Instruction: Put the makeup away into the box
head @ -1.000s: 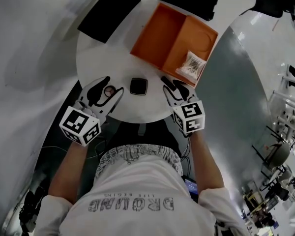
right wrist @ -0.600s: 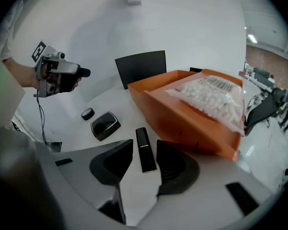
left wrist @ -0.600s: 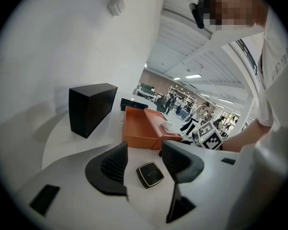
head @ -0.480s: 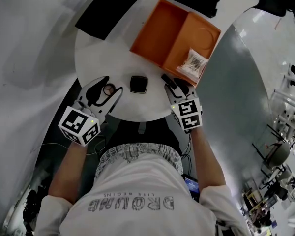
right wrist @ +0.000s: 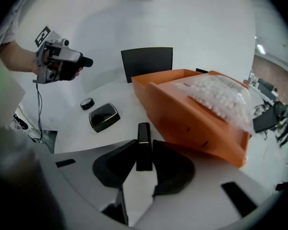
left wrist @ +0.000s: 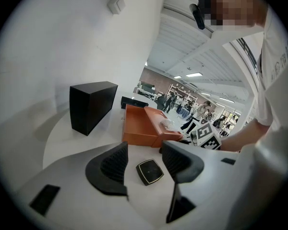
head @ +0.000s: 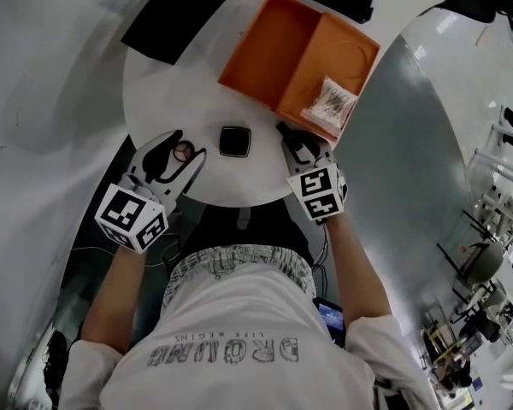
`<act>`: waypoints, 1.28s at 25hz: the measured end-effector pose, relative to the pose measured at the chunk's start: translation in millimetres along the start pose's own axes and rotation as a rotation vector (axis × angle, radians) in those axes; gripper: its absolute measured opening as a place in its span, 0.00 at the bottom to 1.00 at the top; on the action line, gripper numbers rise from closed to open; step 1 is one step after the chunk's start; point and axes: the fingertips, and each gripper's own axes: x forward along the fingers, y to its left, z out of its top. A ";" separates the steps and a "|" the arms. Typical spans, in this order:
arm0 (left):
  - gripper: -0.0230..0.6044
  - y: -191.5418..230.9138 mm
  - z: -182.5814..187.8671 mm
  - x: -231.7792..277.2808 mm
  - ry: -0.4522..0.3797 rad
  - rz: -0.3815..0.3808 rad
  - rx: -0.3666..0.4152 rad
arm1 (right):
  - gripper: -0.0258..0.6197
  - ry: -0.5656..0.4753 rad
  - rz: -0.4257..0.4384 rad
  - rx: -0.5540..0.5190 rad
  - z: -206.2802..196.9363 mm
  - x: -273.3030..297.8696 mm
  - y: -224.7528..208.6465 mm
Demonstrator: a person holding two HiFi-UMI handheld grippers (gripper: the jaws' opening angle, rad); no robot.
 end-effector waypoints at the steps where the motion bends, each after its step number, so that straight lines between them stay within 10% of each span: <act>1: 0.40 -0.5 0.3 -0.9 0.002 0.001 0.001 | 0.21 -0.002 -0.004 -0.005 0.2 -0.5 0.5; 17: 0.40 -7.5 2.0 -8.3 -0.019 -0.029 0.028 | 0.20 -0.052 -0.032 0.003 11.2 -21.0 6.5; 32: 0.40 6.9 38.2 -33.4 -0.131 -0.017 0.037 | 0.20 -0.169 -0.025 -0.088 103.5 -51.2 22.4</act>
